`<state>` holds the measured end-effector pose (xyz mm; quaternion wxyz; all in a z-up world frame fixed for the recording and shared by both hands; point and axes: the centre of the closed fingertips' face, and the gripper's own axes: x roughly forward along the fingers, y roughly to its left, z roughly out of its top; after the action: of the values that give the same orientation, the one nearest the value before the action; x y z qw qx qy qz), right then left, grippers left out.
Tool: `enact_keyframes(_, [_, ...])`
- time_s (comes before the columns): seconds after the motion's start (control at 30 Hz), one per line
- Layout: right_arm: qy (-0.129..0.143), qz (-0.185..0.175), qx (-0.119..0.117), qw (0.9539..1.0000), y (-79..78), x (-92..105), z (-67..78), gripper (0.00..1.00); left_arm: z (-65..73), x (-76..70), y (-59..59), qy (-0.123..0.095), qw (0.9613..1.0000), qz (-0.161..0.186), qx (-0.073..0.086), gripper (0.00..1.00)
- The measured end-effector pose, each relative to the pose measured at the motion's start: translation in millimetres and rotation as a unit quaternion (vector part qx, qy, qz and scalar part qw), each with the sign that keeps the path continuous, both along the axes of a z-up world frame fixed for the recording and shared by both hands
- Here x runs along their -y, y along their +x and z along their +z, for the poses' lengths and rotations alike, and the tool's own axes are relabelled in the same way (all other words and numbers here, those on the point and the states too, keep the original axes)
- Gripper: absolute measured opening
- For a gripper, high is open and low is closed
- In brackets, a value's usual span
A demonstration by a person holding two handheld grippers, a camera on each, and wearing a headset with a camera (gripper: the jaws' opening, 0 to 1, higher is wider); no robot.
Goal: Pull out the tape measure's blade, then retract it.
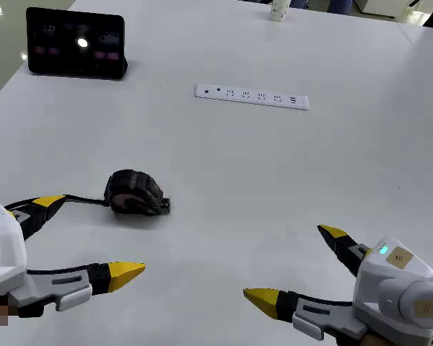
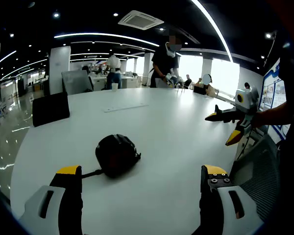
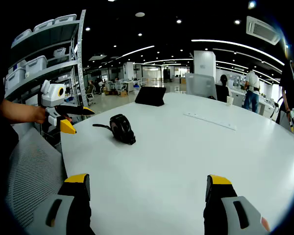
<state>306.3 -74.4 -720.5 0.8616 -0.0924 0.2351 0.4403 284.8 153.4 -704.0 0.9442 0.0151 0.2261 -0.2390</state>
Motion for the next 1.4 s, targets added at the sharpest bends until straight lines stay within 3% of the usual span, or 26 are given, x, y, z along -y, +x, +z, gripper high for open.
enact_keyframes(0.77, [-0.005,0.004,-0.003,1.0,-0.7,0.4,-1.1,0.99,-3.3,1.3,-0.1,0.008,0.9999,-0.011,-0.006,0.99])
enact_keyframes(1.4, [-0.008,0.017,-0.003,0.9998,10.4,-3.5,-4.1,0.99,-6.9,-4.1,6.9,0.016,0.9996,-0.016,-0.014,0.99])
